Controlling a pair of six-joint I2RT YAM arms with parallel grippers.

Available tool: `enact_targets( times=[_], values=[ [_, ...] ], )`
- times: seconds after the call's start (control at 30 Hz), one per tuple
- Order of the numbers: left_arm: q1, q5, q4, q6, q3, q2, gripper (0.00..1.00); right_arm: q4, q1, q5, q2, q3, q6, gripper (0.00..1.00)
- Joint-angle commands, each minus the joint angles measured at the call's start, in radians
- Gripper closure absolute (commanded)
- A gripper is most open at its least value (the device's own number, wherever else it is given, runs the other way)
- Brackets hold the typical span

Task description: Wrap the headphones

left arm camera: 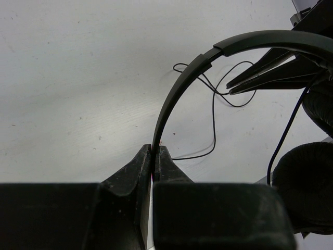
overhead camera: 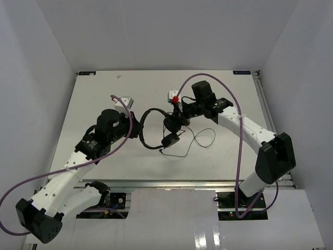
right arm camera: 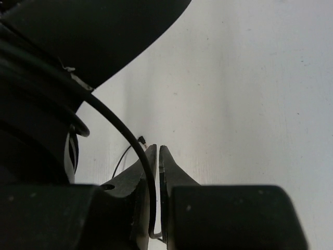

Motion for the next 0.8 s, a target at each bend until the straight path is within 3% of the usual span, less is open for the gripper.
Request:
enact_targets(
  times=[0.0, 0.43, 0.77],
  values=[
    [-0.002, -0.025, -0.002, 0.01, 0.053, -0.001, 1.0, 0.085, -0.013, -0.07, -0.038, -0.001, 0.057, 0.89],
    [-0.002, -0.047, -0.013, -0.054, 0.075, 0.006, 1.0, 0.216, -0.031, -0.182, -0.005, -0.047, 0.166, 0.87],
    [-0.002, -0.105, -0.077, -0.157, 0.206, 0.057, 1.0, 0.431, -0.032, -0.317, 0.04, -0.11, 0.333, 0.8]
  ],
)
